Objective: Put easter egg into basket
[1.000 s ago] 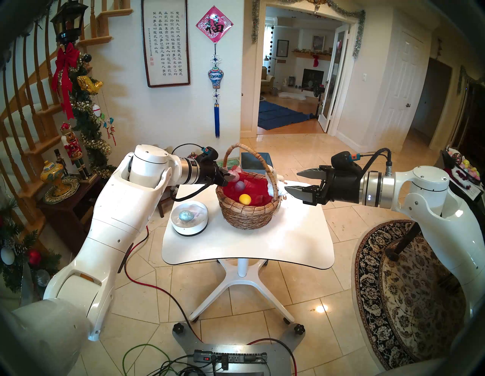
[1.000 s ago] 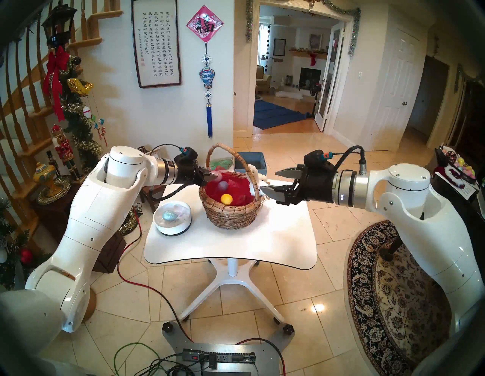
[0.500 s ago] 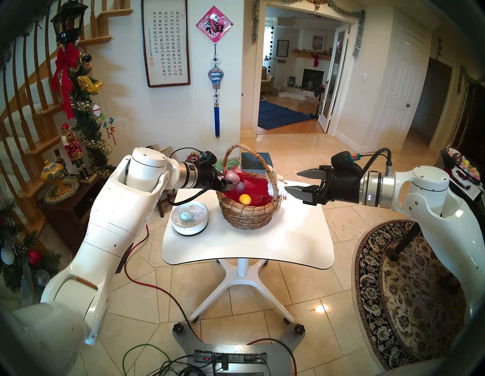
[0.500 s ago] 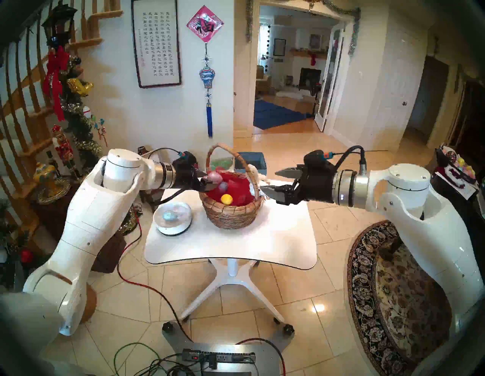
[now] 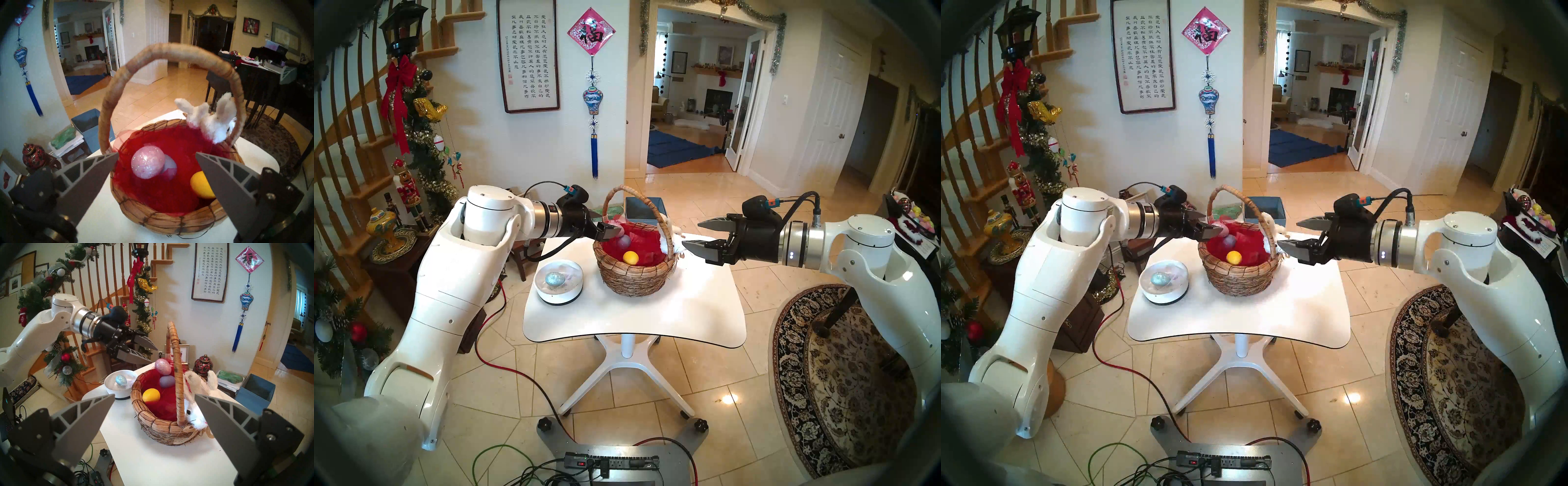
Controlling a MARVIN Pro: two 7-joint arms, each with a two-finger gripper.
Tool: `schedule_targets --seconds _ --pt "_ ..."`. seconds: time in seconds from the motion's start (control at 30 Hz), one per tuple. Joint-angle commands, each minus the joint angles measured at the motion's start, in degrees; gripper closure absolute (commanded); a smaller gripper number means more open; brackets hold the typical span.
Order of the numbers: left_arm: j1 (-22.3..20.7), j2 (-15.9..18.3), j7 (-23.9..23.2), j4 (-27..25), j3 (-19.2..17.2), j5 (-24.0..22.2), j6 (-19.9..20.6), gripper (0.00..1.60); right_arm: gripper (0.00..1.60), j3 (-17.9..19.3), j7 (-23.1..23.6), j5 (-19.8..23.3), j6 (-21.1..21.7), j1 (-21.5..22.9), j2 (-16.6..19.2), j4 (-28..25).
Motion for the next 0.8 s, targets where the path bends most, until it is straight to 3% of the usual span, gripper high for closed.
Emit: schedule_targets --seconds 0.0,0.27,0.43,0.47,0.77 --pt "3.81 2.4 -1.25 -5.69 -3.64 -1.87 1.64 0.0 0.0 0.36 -0.13 -0.14 -0.23 0.29 0.09 0.02" --pt "10.8 5.83 -1.56 -11.14 -7.6 -2.04 4.54 0.0 0.0 0.34 -0.14 -0.1 -0.23 0.29 0.12 0.02" --pt "15.75 8.72 -2.04 -14.21 -8.92 -0.99 5.35 0.0 0.0 0.32 -0.15 -0.07 -0.24 0.29 0.15 0.02" --pt "15.18 9.36 -2.07 -13.58 -8.39 -0.77 5.69 0.0 0.0 0.32 -0.15 -0.07 -0.24 0.29 0.15 0.02" --pt "22.4 10.97 -0.54 -18.04 -13.78 0.41 6.87 0.0 0.0 0.31 -0.18 -0.04 -0.29 0.29 0.19 0.02"
